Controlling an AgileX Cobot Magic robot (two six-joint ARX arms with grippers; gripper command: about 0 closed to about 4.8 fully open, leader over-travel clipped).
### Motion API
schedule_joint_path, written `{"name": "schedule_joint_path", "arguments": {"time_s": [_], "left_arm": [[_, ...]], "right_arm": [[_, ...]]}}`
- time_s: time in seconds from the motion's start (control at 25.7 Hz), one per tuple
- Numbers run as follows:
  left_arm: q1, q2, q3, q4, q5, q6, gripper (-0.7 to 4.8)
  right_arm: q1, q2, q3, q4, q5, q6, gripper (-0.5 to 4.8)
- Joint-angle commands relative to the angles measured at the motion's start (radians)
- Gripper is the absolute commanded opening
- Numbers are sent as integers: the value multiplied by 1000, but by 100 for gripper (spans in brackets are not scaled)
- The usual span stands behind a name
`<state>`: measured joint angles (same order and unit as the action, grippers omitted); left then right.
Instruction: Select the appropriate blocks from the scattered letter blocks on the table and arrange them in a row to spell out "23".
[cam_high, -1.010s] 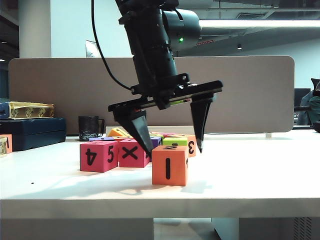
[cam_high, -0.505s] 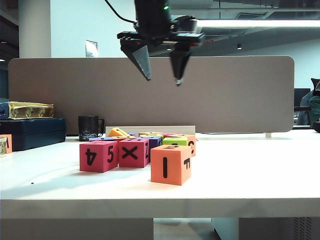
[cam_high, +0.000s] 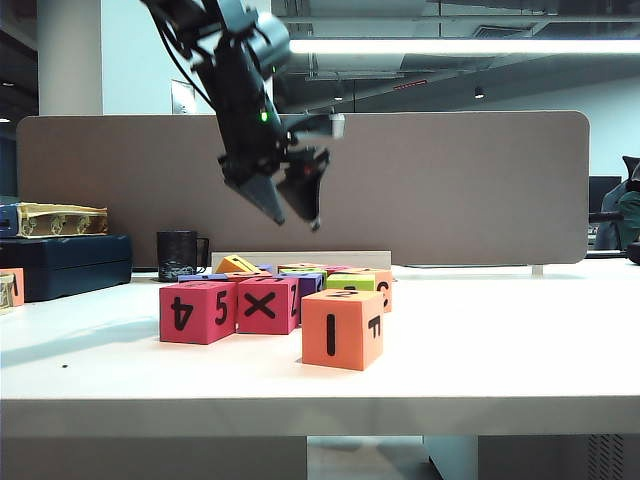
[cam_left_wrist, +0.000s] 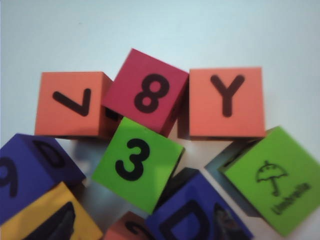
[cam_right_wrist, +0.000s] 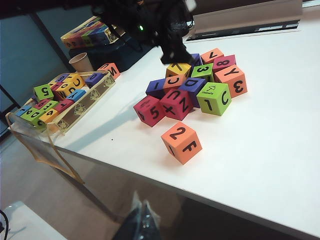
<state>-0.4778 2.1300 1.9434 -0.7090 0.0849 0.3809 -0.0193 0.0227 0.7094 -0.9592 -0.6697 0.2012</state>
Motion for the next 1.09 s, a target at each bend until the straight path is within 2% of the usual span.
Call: {"name": "schedule_joint_path", "arguments": {"time_s": [0.04,0.12,0.27,0.47,1.09], "left_arm": [[10,41,3,71,9,105,346],[18,70,3,119,14,136,387],[30,102,3,158,40,139,403],[35,116,3,156,78,135,404],[36,177,2,142,77,116,398]], "right_arm": [[0,-2,2,10,2,0,-1],[0,-2,1,10,3,0,-1],[0,-2,1,10,24,0,-1],[0,-2,-1,11,50,-14,-1],[0,-2,-1,11,50,-26,-1]]}}
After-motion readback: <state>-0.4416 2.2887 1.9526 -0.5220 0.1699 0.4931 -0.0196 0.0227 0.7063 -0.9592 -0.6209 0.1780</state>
